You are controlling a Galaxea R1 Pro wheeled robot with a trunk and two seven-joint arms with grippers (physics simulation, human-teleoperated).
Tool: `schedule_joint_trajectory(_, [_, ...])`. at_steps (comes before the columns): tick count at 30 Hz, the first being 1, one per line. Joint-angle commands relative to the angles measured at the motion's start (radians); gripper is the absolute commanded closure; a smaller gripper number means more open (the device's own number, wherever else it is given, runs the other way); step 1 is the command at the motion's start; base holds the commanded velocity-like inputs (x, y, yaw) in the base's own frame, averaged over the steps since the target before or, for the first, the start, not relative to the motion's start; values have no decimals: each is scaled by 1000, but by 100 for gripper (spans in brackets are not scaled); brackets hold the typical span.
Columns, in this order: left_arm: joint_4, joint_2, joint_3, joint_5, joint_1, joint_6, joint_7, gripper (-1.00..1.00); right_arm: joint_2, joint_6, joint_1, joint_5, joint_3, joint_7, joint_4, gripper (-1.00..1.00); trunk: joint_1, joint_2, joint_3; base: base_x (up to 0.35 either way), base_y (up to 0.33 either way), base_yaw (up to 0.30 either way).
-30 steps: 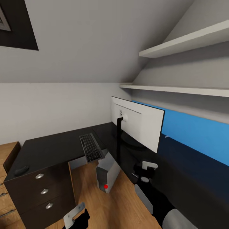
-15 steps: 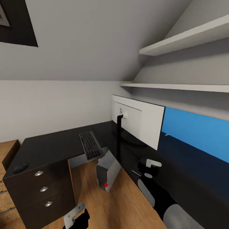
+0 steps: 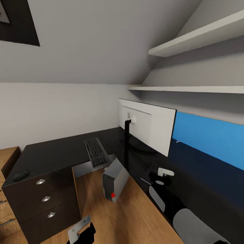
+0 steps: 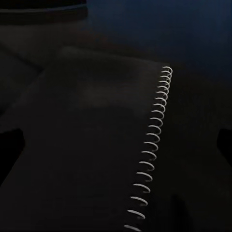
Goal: In the bedroom, organize the workspace by keeping the computer under the desk, ensuring the monitor is on the desk, placing the keyboard on the desk next to the monitor, placing the mouse on the desk next to the keyboard, moving the folder from the swivel chair onto the desk next to the mouse, stacking the notebook on top of the folder with the pen on top of the notebook, and positioning the swivel chair next to the desk.
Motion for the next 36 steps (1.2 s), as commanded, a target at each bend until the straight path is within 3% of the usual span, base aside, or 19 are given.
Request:
schedule_joint_trajectory(1, [-2,0,0,0,0,9,4,-100,-1,10,-1,-3,4,-7,-1,-100,4,-8,-4,0,0,0])
schedule_joint_trajectory(15, [-2,0,1,0,0,9,4,-100,0,21,-2,-5,1,-7,-3,-100,58,-106,-48,0,0,0])
schedule_joint_trajectory(17, [-2,0,1,0,0,9,4,-100,1,29,-2,-21,0,-7,-3,-100,65,-120,-54,0,0,0])
schedule_joint_trajectory(22, [-2,0,0,0,0,9,4,-100,1,74,-2,-48,0,-5,-6,-100,65,-120,-54,0,0,0])
schedule_joint_trajectory(36, [-1,3,-1,-1,0,11,2,-100,1,99,-10,-57,0,-5,-6,-100,65,-120,-54,0,0,0])
